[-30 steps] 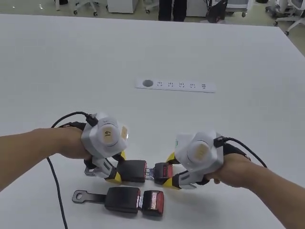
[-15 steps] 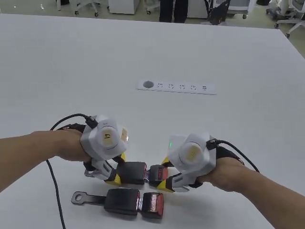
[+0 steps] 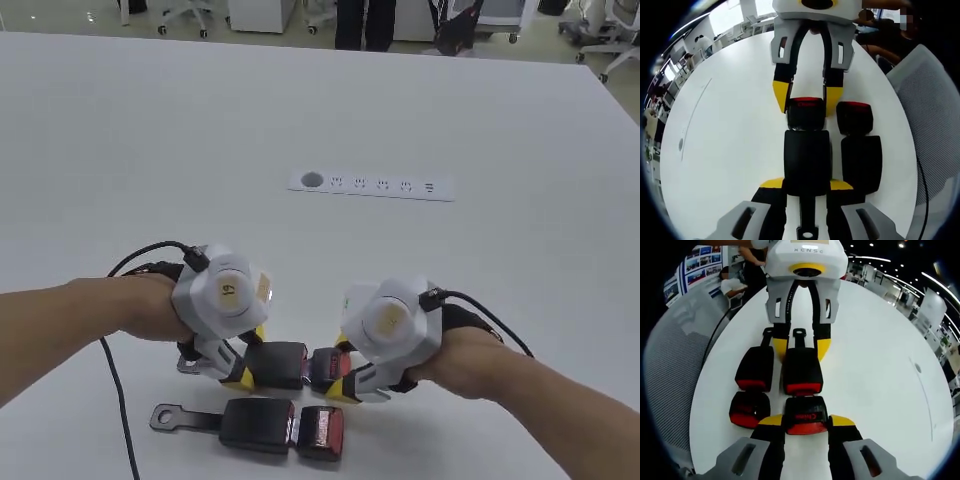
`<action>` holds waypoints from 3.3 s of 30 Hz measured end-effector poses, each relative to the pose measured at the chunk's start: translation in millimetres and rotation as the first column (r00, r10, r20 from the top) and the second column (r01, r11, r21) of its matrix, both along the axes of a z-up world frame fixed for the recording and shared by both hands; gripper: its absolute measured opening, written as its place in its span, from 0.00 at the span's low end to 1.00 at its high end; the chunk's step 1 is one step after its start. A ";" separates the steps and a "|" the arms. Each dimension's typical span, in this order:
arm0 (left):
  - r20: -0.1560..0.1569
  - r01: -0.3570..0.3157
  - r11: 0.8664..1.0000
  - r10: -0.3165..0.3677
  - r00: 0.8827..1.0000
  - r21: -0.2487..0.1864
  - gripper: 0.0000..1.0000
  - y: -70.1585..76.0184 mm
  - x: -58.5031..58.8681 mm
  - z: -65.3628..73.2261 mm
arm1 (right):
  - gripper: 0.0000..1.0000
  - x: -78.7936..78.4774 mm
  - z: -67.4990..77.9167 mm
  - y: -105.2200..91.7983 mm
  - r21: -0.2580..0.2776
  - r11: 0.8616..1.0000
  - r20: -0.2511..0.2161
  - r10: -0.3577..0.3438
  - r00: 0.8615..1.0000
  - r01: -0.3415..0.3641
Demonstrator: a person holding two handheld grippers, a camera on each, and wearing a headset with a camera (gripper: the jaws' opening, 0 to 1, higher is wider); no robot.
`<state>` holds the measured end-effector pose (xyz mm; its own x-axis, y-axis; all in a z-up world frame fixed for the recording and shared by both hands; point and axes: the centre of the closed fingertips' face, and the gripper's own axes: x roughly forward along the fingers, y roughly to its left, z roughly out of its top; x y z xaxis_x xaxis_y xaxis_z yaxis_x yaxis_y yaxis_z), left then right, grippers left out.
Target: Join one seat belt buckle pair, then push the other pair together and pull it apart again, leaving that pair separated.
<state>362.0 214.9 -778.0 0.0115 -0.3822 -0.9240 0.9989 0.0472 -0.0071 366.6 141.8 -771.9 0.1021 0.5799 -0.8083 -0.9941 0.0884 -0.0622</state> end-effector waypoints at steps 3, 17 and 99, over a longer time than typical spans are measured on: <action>-0.005 -0.003 1.000 0.003 1.000 0.000 0.30 0.1 -0.2 0.4 | 0.28 0.5 -0.2 0.0 0.002 1.000 0.003 0.003 1.000 -0.003; -0.010 -0.009 1.000 0.009 1.000 0.018 0.31 1.4 1.1 -0.2 | 0.29 1.6 -1.3 -4.8 -0.005 1.000 0.008 -0.001 1.000 0.001; -0.024 -0.010 0.999 0.011 1.000 0.051 0.33 0.5 1.5 -2.7 | 0.30 2.9 -3.6 -93.3 -0.105 0.993 -0.016 0.047 0.999 -0.049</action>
<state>363.4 215.4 -780.7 -0.0074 -0.3351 -0.9422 0.9979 0.0588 -0.0287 369.5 48.5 -775.4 0.0650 0.4956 -0.8661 -0.9979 0.0340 -0.0555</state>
